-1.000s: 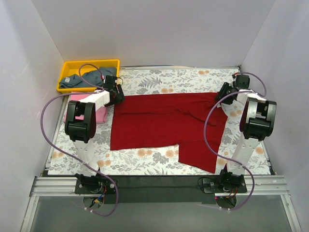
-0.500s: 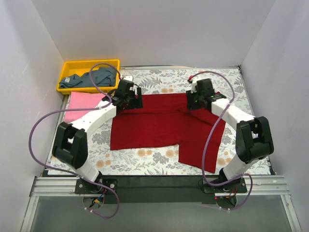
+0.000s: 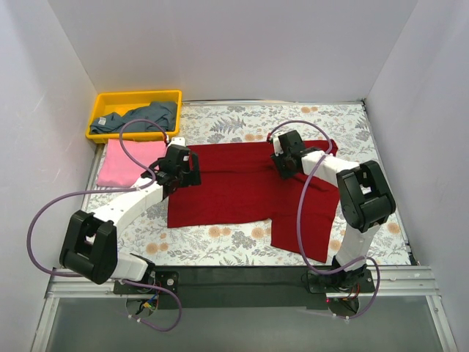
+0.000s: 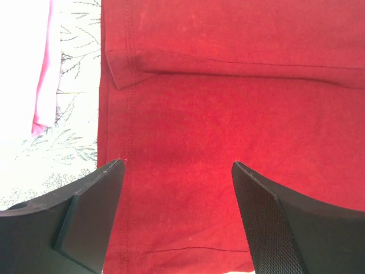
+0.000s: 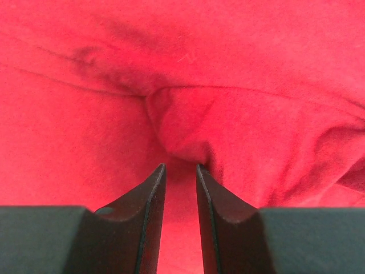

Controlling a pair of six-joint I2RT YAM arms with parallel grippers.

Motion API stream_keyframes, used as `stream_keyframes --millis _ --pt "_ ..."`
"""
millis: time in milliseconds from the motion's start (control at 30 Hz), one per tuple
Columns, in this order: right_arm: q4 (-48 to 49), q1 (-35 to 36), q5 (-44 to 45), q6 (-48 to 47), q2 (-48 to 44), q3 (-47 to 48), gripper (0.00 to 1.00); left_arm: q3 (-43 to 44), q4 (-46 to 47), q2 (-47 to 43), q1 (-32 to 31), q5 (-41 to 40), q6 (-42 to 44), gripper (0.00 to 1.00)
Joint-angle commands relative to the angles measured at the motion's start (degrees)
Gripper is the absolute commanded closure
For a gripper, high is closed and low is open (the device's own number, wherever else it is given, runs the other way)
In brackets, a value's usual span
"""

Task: Fold and stack the t-shirts
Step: Fold the tshirt

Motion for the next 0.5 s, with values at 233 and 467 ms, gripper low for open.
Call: stream_keyframes --millis 233,467 --pt "-0.2 0.1 11.4 -2.2 -3.5 -1.5 0.67 0.7 2.4 1.4 -0.2 -1.2 1.3 0.3" --pt "-1.4 0.1 15.8 -1.4 -6.7 -4.9 0.66 1.0 2.4 1.8 -0.1 -0.6 1.5 0.3"
